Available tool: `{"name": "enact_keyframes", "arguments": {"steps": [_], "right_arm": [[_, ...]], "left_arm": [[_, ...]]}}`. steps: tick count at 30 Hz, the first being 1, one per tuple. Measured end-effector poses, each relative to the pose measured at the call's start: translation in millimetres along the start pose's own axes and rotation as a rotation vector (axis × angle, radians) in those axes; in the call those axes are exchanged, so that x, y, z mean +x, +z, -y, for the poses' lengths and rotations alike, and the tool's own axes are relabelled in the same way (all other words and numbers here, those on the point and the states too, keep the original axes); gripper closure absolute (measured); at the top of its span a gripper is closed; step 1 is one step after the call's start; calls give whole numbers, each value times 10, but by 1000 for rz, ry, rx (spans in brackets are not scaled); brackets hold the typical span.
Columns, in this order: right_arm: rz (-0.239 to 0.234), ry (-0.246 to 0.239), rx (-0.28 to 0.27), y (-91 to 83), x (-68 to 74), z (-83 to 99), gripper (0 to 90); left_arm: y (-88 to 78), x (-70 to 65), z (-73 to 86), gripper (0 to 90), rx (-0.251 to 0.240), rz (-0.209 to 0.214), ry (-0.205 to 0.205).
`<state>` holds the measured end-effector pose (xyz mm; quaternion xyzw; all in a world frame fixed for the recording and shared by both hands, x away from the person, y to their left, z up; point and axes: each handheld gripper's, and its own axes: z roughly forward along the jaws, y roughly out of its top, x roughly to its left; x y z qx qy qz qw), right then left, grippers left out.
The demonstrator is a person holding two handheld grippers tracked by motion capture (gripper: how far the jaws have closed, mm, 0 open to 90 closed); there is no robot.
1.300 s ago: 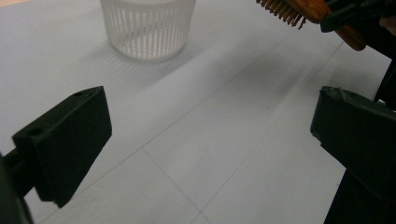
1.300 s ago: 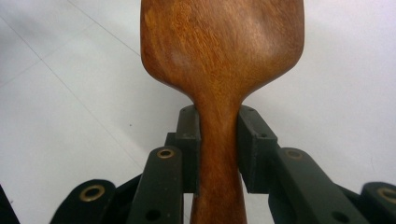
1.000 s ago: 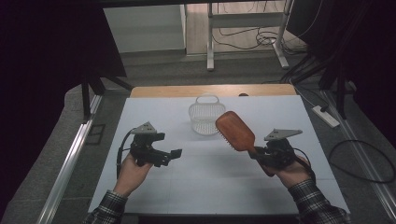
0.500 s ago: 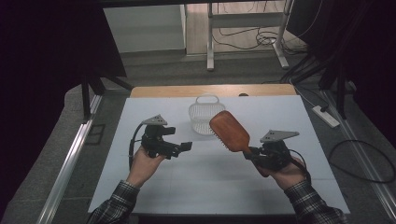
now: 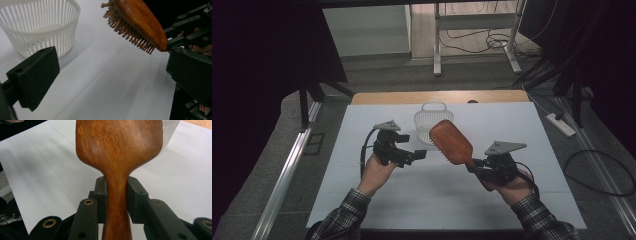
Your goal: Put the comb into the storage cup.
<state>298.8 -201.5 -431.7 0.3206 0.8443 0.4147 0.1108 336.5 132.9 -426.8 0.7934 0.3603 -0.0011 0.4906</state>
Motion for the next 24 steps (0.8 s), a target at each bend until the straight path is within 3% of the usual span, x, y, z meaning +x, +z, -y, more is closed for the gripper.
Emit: {"name": "enact_keyframes", "arguments": {"steps": [12,24], "right_arm": [[-30,-19,-13,70,113,-29,723],[-62,-40,-27,139,223,-53,723]], "left_arm": [[169,-66,-52,0,10,38,-4],[262,-74,-38,0,7,86,-34]]}}
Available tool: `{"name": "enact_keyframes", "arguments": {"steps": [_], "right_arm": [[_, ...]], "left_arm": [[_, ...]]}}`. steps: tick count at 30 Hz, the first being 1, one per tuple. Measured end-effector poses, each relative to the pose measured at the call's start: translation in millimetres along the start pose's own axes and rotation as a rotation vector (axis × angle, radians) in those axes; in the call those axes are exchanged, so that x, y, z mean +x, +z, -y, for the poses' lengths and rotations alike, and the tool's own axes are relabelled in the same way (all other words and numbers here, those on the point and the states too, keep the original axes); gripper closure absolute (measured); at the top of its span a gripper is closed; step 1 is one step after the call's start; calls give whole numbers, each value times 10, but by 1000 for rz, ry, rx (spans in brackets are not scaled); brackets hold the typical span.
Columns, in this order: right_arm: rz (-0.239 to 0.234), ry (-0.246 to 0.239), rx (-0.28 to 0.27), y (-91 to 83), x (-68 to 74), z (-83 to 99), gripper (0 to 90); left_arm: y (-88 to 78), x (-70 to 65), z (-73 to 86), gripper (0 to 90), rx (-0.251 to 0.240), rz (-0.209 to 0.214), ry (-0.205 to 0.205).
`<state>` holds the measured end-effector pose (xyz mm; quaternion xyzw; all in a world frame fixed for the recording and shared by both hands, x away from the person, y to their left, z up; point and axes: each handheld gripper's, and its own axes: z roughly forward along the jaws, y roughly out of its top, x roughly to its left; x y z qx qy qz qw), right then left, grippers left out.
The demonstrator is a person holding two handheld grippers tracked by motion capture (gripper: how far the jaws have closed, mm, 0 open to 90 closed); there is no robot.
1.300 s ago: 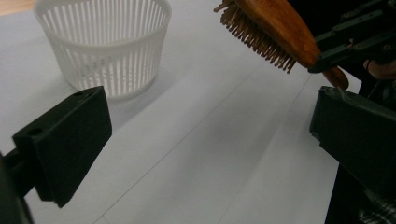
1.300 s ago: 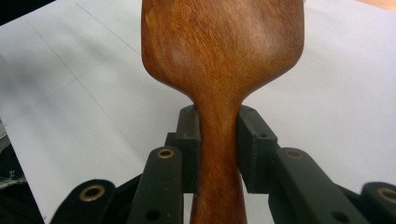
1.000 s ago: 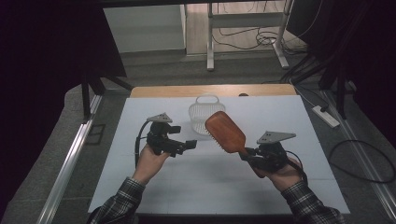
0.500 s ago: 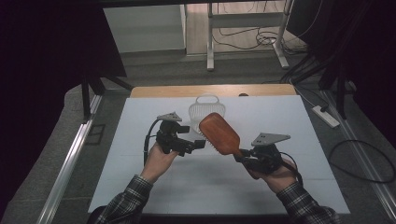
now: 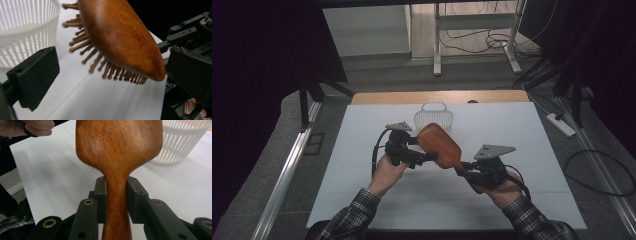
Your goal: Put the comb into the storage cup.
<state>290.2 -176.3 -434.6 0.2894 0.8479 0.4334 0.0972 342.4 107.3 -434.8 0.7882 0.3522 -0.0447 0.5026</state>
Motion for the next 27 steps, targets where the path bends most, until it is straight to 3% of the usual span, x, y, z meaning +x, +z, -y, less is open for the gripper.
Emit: {"name": "enact_keyframes", "arguments": {"steps": [12,16,21,27], "right_arm": [[-15,-24,-11,69,84,-25,723],[-10,-33,-13,81,100,-26,723],[-11,-37,-15,85,104,-27,723],[-8,-49,-15,87,113,-23,723]], "left_arm": [[49,15,-6,0,3,36,-28],[49,39,-7,0,-6,63,-58],[55,39,-7,4,-3,62,-69],[42,74,3,117,-7,95,-112]]}}
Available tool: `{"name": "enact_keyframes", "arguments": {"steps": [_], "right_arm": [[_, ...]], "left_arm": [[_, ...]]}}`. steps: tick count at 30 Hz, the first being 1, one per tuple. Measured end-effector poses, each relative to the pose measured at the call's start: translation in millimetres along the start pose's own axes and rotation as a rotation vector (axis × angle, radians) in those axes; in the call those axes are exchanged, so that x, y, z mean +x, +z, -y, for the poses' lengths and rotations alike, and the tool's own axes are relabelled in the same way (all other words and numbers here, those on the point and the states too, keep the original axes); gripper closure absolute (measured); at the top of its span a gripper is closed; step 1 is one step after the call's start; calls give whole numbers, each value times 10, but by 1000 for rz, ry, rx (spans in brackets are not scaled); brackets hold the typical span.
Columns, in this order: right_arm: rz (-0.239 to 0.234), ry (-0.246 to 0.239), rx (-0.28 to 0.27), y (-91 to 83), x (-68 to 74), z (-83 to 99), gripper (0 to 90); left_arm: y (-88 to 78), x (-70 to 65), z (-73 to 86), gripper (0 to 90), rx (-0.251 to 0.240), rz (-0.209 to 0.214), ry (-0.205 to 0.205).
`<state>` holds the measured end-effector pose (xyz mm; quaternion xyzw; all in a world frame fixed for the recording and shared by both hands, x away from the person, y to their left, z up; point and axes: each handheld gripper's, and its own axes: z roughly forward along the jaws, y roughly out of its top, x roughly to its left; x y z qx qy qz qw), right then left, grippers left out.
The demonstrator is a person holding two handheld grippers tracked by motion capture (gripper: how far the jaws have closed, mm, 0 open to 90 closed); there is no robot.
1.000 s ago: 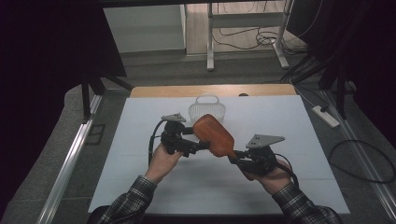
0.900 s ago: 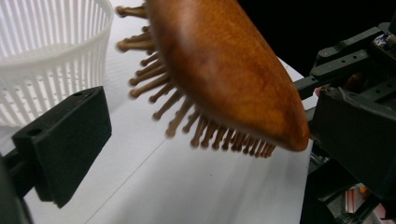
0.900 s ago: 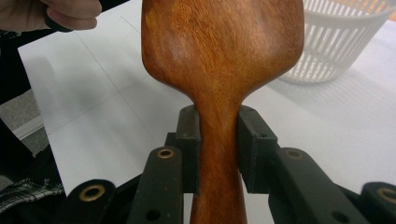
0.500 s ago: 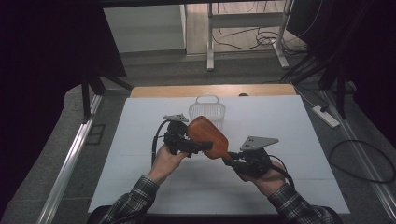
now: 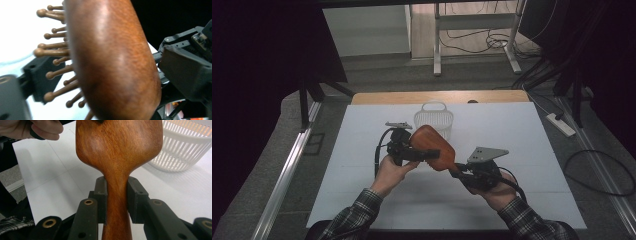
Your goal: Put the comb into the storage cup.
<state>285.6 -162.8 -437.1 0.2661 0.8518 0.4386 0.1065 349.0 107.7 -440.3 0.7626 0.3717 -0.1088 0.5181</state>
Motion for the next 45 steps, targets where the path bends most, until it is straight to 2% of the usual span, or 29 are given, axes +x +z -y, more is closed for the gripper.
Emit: {"name": "enact_keyframes", "arguments": {"steps": [4,8,12,15,16,17,18,19,21,29,36,40,43,44,45], "right_arm": [[-1,-9,5,14,9,2,723],[-8,-3,15,21,-14,9,723],[-18,4,32,42,-39,20,723],[-20,2,36,49,-43,25,723],[-18,-3,40,54,-44,27,724],[-19,-11,46,63,-40,28,724],[-18,-15,46,70,-36,30,724],[-19,-21,50,75,-33,30,724],[-22,-24,55,85,-31,31,724],[-31,-30,61,106,-42,28,723],[-38,-34,70,101,-53,27,709],[-41,-41,83,98,-60,30,637],[-46,-41,102,107,-61,34,557],[-46,-41,102,107,-61,34,557],[-47,-41,120,121,-66,44,514]], "left_arm": [[-17,-1,-5,224,-5,16,-20],[-20,41,0,278,6,58,-54],[-16,64,8,329,9,80,-77],[-30,82,11,382,1,105,-92],[-39,89,13,382,-8,120,-98],[-53,96,15,420,-23,144,-108],[-53,96,15,434,-23,144,-108],[-69,100,16,449,-34,166,-121],[-79,95,17,476,-44,182,-125],[-81,77,20,520,-54,191,-121],[-83,-14,-4,524,-55,166,-78],[-106,-46,-17,523,-63,137,-48],[-136,-53,-26,523,-70,124,-36],[-136,-53,-26,522,-70,124,-36],[-149,-57,-30,522,-75,119,-30]]}}
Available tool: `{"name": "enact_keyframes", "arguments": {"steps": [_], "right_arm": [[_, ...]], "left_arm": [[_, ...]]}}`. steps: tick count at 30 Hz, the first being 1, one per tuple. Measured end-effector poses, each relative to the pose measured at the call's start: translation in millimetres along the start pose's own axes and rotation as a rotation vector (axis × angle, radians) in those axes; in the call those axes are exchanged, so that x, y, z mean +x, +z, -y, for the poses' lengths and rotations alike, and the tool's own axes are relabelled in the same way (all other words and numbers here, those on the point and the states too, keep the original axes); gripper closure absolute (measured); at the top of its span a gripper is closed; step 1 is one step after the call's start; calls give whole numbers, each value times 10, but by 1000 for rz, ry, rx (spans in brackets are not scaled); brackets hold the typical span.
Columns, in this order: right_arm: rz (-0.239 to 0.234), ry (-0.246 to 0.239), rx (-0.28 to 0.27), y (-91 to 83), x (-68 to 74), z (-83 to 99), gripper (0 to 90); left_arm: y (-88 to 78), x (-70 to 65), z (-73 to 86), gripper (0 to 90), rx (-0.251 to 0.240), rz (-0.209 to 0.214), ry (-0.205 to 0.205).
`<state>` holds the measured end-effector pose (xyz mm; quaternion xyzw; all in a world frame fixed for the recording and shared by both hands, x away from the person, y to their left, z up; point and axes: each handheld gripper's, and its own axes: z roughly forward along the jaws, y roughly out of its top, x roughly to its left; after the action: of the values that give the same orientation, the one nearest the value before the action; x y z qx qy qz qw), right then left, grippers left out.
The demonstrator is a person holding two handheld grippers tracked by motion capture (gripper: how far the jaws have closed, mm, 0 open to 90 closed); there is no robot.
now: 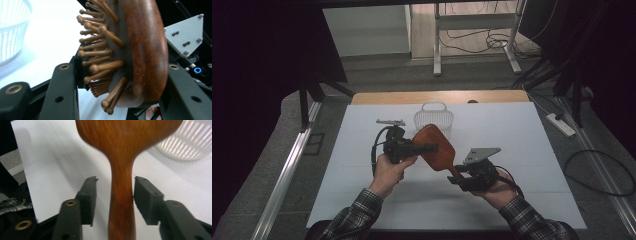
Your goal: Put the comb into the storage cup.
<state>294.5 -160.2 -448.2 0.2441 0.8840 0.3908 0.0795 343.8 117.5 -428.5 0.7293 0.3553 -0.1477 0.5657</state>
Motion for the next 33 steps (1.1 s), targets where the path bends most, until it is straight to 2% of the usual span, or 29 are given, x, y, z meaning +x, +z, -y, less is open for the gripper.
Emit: {"name": "enact_keyframes", "arguments": {"steps": [2,7,13,21,29,33], "right_arm": [[1,1,4,3,-1,4,494],[-18,23,29,18,-43,8,351],[-31,50,57,24,-80,23,249],[-40,70,45,-15,-111,32,166],[-40,71,36,-48,-143,53,33],[-34,72,36,-73,-181,82,0]], "left_arm": [[-17,-7,-8,522,-4,-5,5],[-42,-25,-20,521,-10,-22,21],[-62,-22,-20,521,-8,-46,34],[-81,-37,-38,520,0,-68,57],[-117,-27,-59,520,3,-106,70],[-151,-22,-84,520,-4,-112,72]]}}
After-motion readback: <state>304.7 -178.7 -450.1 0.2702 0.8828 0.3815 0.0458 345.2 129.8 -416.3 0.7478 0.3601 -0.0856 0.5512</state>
